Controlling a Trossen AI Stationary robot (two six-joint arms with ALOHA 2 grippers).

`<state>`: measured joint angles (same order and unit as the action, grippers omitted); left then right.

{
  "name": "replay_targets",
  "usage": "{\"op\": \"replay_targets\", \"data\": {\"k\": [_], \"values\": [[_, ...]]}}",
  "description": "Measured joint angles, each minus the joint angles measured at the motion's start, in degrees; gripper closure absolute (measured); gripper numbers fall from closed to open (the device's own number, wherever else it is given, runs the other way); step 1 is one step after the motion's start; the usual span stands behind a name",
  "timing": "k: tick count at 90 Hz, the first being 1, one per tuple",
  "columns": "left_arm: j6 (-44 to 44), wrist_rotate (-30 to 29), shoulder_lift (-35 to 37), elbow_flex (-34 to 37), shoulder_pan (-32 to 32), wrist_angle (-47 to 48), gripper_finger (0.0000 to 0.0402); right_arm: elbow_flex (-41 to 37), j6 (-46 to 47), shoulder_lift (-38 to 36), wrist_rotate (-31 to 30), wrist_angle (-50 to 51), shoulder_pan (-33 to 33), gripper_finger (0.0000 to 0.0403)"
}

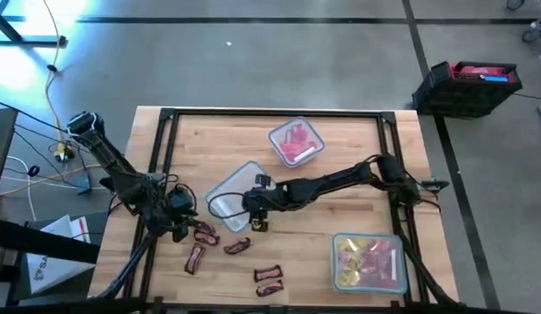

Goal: Sort candy
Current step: Open the transparent bin

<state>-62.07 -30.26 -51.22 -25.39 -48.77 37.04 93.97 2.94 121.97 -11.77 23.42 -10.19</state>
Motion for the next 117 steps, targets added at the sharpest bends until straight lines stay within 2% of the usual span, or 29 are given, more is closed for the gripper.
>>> {"op": "replay_targets", "data": {"k": [10, 19, 29, 42, 52, 63, 76, 88, 117], "values": [[6.9, -5.8, -3.3, 4.0, -0.5, -10.4, 0.0275, 0.0, 2.7, -1.3, -0.9, 4.2, -1.3, 0.0270], [11.5, -8.1, -5.8, 7.8, -0.5, -20.8, 0.0275, -0.1, 5.7, -1.2, -4.0, 3.8, -3.1, 0.0270], [13.3, -8.9, -8.5, 11.6, -0.3, -31.6, 0.0275, -2.0, 5.7, -0.7, -8.8, -4.4, -5.2, 0.0270], [13.3, -11.4, -11.3, 14.7, -0.3, -39.7, 0.0275, -6.9, 5.6, -0.6, -13.6, -19.4, -5.8, 0.0269], [13.4, -15.7, -12.9, 15.4, -0.3, -42.2, 0.0275, -10.9, 6.1, -0.6, -11.5, -26.7, -4.6, 0.0269], [15.0, -17.5, -14.4, 15.4, -0.2, -45.6, 0.0275, -14.5, 6.7, -0.6, -10.7, -32.7, -3.3, 0.0269], [16.9, -17.8, -17.5, 15.4, -0.2, -53.0, 0.0275, -18.2, 7.8, -0.4, -6.6, -40.0, -1.5, 0.0269], [19.1, -18.0, -21.3, 15.4, 1.3, -58.5, 0.0275, -19.4, 7.5, 0.3, -3.2, -42.2, 0.2, 0.0269], [23.7, -13.7, -31.2, 15.2, 6.3, -71.5, 0.0275, -19.6, 7.6, 4.0, -0.6, -47.0, 2.2, 0.0269]]}}
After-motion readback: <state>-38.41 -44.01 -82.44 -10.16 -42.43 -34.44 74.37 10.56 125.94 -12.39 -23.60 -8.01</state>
